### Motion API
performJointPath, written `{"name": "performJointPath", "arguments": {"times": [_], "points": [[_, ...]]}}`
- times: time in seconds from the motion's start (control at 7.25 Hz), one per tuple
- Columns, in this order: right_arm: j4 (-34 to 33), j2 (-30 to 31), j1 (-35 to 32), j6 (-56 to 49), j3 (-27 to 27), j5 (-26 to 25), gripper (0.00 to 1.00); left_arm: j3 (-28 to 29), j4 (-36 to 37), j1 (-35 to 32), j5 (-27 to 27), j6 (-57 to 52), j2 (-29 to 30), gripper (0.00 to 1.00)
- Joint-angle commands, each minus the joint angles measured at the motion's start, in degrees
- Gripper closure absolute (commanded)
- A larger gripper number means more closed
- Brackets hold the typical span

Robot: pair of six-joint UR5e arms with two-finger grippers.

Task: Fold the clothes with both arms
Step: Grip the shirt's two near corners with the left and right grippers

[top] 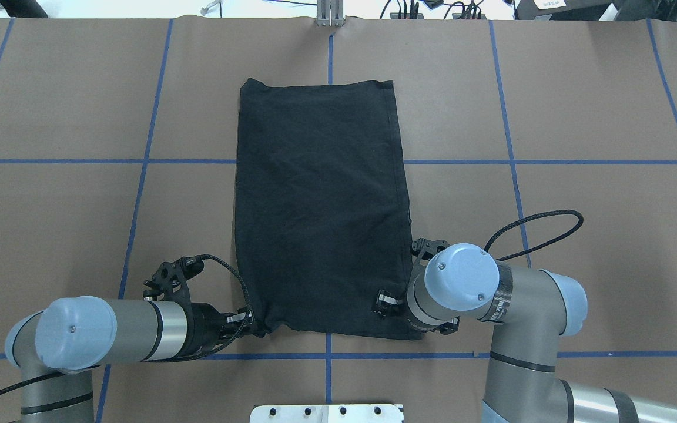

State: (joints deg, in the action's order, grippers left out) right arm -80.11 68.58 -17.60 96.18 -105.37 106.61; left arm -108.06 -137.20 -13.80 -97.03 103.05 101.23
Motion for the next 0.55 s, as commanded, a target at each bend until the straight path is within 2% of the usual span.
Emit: {"name": "performJointPath", "arguments": {"times": [0.0, 0.28, 0.41], "points": [[0.04, -0.03, 0.03, -0.02, 0.07, 0.00, 0.29, 0.04, 0.00, 0.00, 0.00, 0.05, 0.29, 1.00], [0.04, -0.03, 0.03, -0.02, 0.07, 0.00, 0.41, 0.04, 0.00, 0.00, 0.00, 0.05, 0.29, 1.00], [0.04, -0.03, 0.03, -0.02, 0.07, 0.08, 0.53, 0.04, 0.00, 0.00, 0.00, 0.05, 0.29, 1.00]]}}
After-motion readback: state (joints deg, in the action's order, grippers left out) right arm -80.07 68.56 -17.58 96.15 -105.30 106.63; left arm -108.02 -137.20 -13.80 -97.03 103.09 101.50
